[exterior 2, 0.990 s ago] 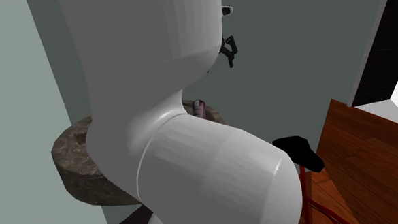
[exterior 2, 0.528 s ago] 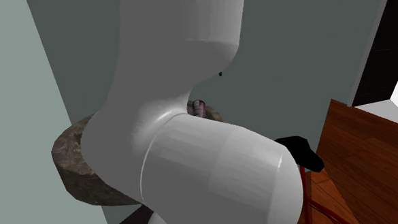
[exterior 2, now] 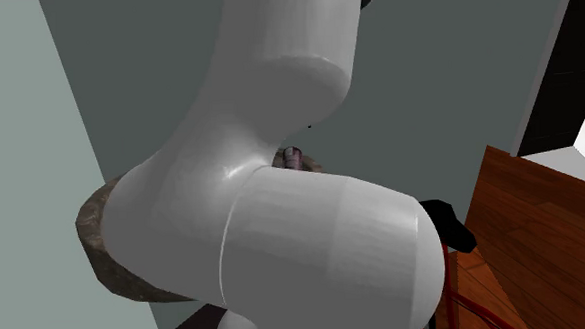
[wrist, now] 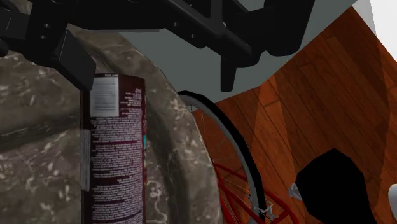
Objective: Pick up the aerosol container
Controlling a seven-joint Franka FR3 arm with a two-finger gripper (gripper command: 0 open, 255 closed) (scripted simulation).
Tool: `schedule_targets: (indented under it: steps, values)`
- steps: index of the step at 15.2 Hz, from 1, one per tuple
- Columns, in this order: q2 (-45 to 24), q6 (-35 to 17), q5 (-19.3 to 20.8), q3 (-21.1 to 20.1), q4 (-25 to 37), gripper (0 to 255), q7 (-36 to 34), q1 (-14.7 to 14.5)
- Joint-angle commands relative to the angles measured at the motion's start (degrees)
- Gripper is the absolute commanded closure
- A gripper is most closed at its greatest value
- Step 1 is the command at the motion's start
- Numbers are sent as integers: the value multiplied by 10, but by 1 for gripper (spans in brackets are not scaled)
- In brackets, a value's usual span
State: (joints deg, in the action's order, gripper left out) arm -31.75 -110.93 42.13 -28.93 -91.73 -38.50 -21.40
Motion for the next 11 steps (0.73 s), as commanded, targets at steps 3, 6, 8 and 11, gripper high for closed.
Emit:
schedule_targets:
  steps: [3,6,8,11]
  values:
    - [-100,33,46,23,109,0,0,-58]
    - [-154,50,63,36,173,0,7,-90]
    - [-162,42,67,39,171,0,2,-91]
    - [-174,31,72,43,170,0,-6,-92]
